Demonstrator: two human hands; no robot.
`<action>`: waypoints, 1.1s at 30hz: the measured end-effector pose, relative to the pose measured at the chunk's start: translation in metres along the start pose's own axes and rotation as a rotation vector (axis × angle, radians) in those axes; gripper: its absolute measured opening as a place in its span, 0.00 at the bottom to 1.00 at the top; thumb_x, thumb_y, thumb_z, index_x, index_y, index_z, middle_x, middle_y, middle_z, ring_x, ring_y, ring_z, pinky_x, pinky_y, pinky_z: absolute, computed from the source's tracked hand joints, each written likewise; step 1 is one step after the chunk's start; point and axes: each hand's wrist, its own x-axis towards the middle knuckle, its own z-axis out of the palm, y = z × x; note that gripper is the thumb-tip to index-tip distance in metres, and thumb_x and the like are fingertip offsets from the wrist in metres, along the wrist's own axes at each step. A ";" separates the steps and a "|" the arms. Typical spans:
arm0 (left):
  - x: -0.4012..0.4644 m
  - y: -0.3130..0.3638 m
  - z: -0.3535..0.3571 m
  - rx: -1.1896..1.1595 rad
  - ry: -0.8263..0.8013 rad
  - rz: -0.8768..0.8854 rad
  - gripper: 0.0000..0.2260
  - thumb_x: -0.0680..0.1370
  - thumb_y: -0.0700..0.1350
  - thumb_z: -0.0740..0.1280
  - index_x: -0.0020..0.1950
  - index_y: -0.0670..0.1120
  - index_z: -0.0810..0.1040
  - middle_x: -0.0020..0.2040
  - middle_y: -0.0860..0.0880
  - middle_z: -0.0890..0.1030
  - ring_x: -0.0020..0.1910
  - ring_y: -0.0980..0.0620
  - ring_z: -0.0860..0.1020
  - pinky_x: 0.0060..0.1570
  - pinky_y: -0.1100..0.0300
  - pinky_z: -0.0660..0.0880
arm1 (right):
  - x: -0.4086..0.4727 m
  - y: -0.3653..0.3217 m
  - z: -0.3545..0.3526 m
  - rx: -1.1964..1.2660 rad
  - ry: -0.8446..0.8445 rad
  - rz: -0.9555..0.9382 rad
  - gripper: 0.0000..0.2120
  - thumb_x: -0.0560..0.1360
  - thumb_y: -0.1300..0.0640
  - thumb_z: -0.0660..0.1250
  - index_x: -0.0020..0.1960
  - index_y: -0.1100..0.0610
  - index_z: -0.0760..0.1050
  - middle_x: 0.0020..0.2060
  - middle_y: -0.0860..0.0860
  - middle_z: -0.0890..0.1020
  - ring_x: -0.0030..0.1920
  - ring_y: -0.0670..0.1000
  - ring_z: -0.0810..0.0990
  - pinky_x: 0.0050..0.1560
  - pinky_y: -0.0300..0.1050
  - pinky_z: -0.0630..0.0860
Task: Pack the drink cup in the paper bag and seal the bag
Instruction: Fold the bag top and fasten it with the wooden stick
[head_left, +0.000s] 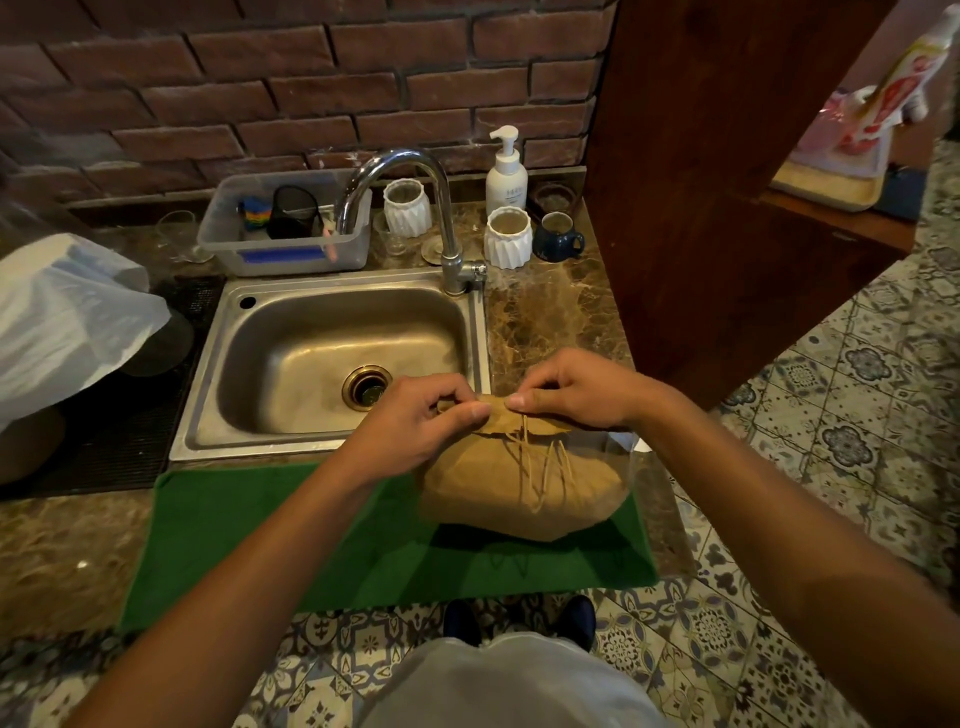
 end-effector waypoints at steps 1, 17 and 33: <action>0.002 -0.001 0.000 -0.005 0.006 -0.005 0.07 0.78 0.51 0.71 0.45 0.50 0.84 0.40 0.55 0.84 0.42 0.55 0.81 0.42 0.58 0.76 | 0.001 0.001 0.001 -0.028 0.038 -0.027 0.12 0.79 0.44 0.69 0.46 0.49 0.86 0.40 0.53 0.87 0.42 0.56 0.85 0.48 0.60 0.81; 0.034 0.004 -0.008 0.386 -0.128 -0.011 0.08 0.78 0.54 0.72 0.45 0.51 0.85 0.35 0.55 0.80 0.36 0.55 0.77 0.37 0.55 0.70 | 0.006 0.015 0.011 -0.306 0.204 -0.130 0.21 0.78 0.38 0.66 0.50 0.54 0.87 0.42 0.49 0.86 0.42 0.49 0.83 0.43 0.53 0.79; 0.051 0.005 0.000 0.516 -0.339 -0.110 0.21 0.79 0.65 0.63 0.46 0.50 0.84 0.36 0.51 0.81 0.37 0.51 0.78 0.36 0.53 0.71 | 0.007 0.025 0.006 -0.406 0.245 -0.043 0.10 0.75 0.44 0.75 0.46 0.50 0.87 0.36 0.42 0.81 0.38 0.45 0.80 0.38 0.44 0.74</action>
